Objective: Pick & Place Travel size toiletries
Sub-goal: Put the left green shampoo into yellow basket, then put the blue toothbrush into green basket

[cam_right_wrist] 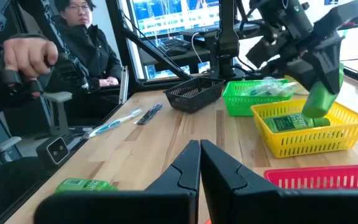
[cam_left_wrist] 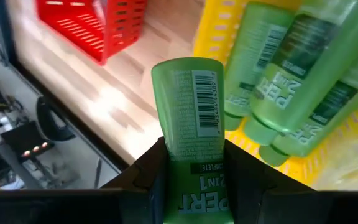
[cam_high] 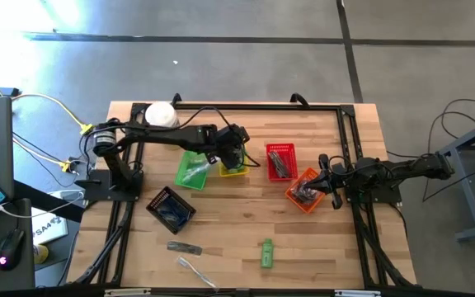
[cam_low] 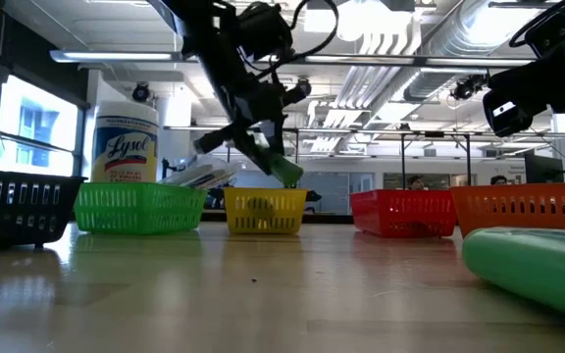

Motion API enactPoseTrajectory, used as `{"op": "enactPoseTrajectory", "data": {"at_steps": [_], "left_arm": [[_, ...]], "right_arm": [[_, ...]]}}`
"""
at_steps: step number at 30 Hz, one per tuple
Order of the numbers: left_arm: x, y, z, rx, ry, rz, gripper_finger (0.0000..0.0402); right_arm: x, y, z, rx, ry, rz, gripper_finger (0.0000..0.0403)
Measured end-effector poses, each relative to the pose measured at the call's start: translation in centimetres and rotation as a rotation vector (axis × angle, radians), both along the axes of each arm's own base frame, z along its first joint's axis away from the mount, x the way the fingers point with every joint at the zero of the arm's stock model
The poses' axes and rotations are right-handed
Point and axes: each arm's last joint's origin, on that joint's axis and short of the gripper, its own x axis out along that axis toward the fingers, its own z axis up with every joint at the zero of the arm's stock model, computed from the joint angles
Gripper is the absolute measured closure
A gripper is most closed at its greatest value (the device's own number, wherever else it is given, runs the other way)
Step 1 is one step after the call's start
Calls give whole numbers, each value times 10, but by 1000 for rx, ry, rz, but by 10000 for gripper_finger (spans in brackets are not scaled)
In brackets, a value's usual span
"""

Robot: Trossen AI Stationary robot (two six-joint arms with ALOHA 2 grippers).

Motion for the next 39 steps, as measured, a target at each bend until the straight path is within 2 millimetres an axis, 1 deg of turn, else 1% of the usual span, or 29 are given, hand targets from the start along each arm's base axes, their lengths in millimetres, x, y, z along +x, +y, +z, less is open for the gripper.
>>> {"op": "enactPoseTrajectory", "data": {"at_steps": [7, 12, 22, 32, 39], "left_arm": [[4, 2, -17, -25, 63, -46, 289], [8, 2, -29, -5, 112, -96, 289], [10, 3, -32, 2, 113, -90, 283], [11, 4, -32, -25, 83, -23, 218], [11, 4, -32, -37, 54, 26, 163]], "right_arm": [[0, 0, 0, -3, 0, 0, 398], [0, 0, 0, -5, 0, 0, 398], [0, 0, 0, -6, -1, 0, 398], [0, 0, 0, -2, 0, 4, 398], [0, 0, 0, 1, 0, 10, 398]]}}
